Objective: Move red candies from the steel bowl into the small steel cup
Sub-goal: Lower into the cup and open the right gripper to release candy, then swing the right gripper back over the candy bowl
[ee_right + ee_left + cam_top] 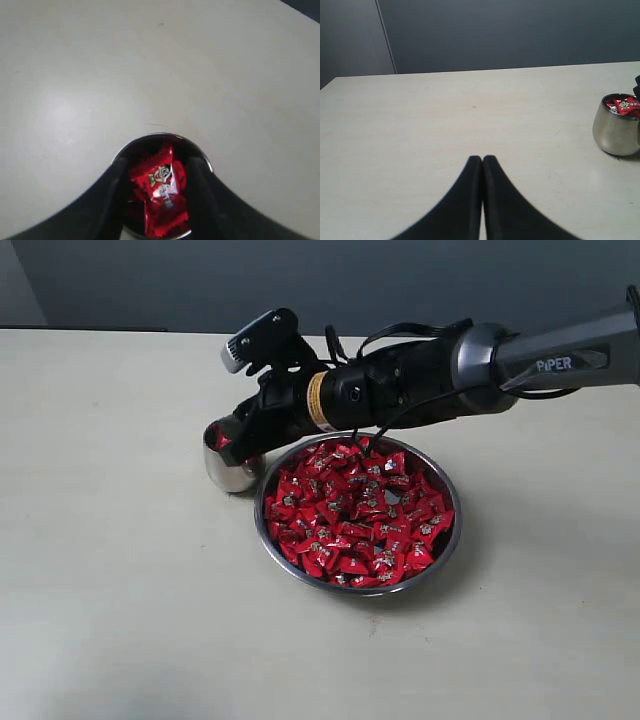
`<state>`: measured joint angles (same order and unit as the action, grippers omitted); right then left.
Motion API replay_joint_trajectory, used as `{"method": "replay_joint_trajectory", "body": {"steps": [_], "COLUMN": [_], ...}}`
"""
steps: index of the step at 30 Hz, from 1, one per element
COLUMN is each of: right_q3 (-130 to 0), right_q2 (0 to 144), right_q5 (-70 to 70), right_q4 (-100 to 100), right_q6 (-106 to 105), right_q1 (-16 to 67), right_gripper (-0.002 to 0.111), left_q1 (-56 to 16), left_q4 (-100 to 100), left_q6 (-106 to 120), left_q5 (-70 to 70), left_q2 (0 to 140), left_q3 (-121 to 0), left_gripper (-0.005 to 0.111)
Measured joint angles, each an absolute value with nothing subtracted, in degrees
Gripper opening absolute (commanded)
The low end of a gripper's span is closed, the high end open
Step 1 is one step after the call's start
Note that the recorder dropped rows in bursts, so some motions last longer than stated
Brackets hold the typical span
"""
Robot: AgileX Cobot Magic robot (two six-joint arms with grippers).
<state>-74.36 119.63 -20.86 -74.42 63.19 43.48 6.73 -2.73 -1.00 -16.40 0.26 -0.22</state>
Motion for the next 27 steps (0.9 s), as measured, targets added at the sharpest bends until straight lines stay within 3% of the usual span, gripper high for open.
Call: {"method": "replay_joint_trajectory", "body": {"steps": [3, 7, 8, 17, 27], "right_q3": [-74.4, -74.4, -74.4, -72.1, -53.5], "right_q2": [119.6, 119.6, 119.3, 115.0, 105.4], "right_q5": [-20.9, -19.8, -19.7, -19.1, -26.2], "right_q4": [-75.8, -76.1, -76.1, -70.4, -13.2], "right_q6": [65.0, 66.4, 66.9, 62.7, 7.9], "right_q1": [43.5, 43.6, 43.6, 43.6, 43.6], "right_gripper": [0.033, 0.003, 0.0, -0.001, -0.001], "left_q1": [6.7, 6.7, 6.7, 6.7, 6.7], "left_q4": [-2.7, -2.7, -2.7, -2.7, -2.7], "left_q6": [-1.0, -1.0, -1.0, -1.0, -1.0], "left_q5": [-16.4, -16.4, -16.4, -16.4, -16.4], "left_q2": [0.3, 0.3, 0.3, 0.3, 0.3], "left_q3": [-0.2, -0.2, -0.2, -0.2, -0.2], "left_gripper": [0.0, 0.0, 0.0, 0.0, 0.0]}}
